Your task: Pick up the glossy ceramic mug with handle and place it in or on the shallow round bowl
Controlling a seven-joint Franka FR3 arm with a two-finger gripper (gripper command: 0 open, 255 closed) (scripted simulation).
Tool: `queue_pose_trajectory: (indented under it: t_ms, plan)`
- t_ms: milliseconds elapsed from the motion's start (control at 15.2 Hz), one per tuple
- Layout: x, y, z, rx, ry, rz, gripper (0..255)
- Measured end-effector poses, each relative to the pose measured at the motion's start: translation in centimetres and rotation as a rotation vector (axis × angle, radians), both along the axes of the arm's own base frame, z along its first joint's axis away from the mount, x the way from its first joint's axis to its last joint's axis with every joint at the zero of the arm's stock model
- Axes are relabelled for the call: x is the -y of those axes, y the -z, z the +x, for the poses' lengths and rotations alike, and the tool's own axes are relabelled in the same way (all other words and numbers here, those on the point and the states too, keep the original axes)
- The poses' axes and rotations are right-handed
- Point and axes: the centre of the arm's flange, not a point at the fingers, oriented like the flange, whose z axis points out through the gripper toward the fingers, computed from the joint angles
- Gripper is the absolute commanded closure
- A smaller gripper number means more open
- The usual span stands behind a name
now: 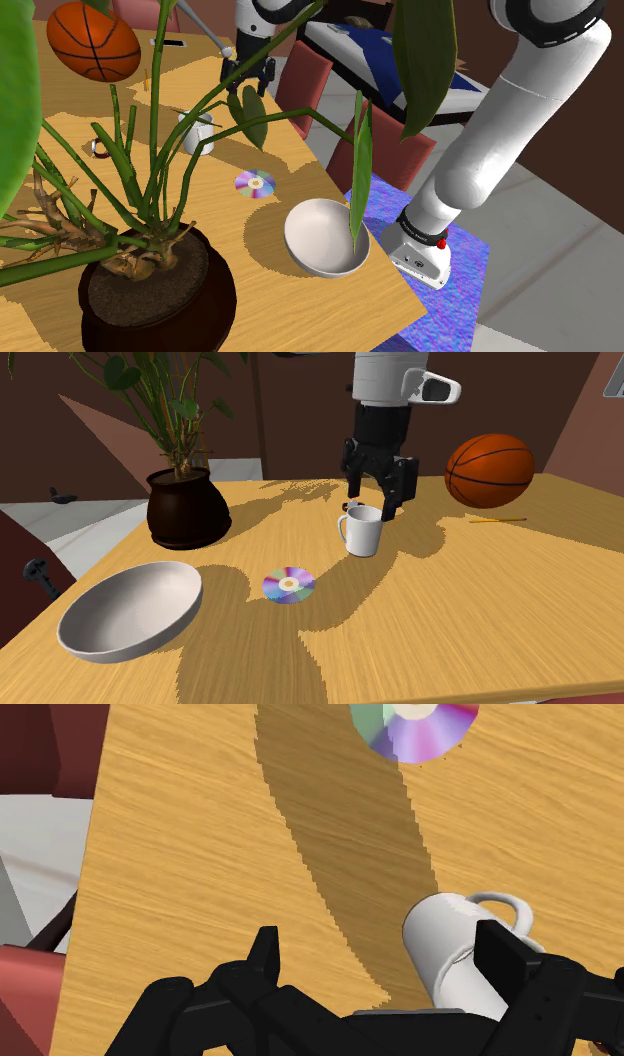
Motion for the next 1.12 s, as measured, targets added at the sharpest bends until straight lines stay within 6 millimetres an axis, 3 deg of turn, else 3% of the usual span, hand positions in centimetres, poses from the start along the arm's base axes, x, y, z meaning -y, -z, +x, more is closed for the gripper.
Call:
queue_pose_trajectory:
  t_ms: [594, 1122]
  plan:
    - [-5.6, 6.0, 8.2, -0.018, 0.008, 0.003, 0]
    - [-6.1, 10.1, 8.7, -0.019, 0.010, 0.003, 0]
